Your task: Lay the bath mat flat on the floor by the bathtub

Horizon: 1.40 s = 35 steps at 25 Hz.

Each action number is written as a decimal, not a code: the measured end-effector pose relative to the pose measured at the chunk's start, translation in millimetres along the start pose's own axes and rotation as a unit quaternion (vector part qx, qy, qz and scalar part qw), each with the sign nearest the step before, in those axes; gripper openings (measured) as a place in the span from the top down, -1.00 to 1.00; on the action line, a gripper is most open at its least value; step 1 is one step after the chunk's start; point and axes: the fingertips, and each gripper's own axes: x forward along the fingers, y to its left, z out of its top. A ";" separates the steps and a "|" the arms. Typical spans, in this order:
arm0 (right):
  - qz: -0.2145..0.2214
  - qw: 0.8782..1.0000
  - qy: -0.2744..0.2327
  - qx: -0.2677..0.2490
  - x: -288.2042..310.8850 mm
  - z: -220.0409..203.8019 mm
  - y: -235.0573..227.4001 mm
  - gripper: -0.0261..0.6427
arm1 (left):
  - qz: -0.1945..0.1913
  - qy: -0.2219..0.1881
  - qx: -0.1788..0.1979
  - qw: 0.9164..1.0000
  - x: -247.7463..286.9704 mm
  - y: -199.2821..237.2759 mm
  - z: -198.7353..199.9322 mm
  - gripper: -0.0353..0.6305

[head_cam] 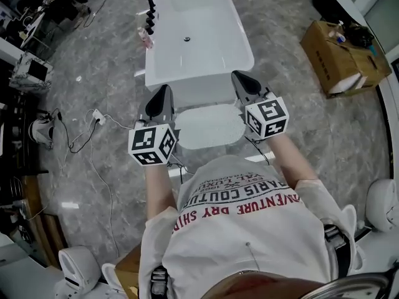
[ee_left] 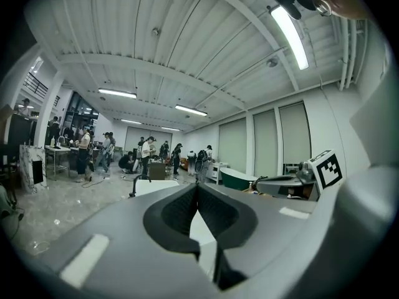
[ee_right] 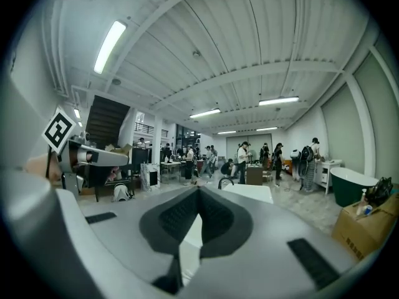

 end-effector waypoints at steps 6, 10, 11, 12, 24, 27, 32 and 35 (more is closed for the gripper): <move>0.013 1.000 -0.002 -0.003 -4.6 0.1 10.7 0.90 | -0.007 0.000 -0.001 1.000 -6.5 -4.4 2.4 0.85; 0.019 1.000 -0.004 -0.001 -3.2 3.5 18.0 0.90 | -0.007 0.009 0.002 1.000 -8.9 -3.1 -0.7 0.85; 0.019 1.000 -0.005 0.001 -2.8 4.2 18.8 0.90 | -0.005 0.012 0.005 1.000 -8.9 -2.0 -2.0 0.85; 0.020 1.000 -0.006 0.002 -2.6 4.0 19.2 0.90 | -0.003 0.014 0.007 1.000 -9.0 -1.3 -3.2 0.85; 0.032 0.999 0.008 0.002 3.8 -2.8 25.7 0.90 | -0.001 -0.010 0.000 1.000 -8.7 4.0 3.5 0.85; 0.034 0.999 0.009 0.002 4.5 -4.3 26.7 0.90 | 0.005 0.001 -0.003 1.000 -8.1 9.0 -1.1 0.85; 0.030 0.999 0.011 0.000 7.8 -7.1 21.9 0.90 | 0.027 -0.008 -0.006 1.000 -6.8 16.2 -1.6 0.85; 0.028 1.000 0.012 0.005 11.5 -9.9 17.6 0.90 | 0.027 -0.007 -0.003 1.000 -2.1 14.4 -4.6 0.85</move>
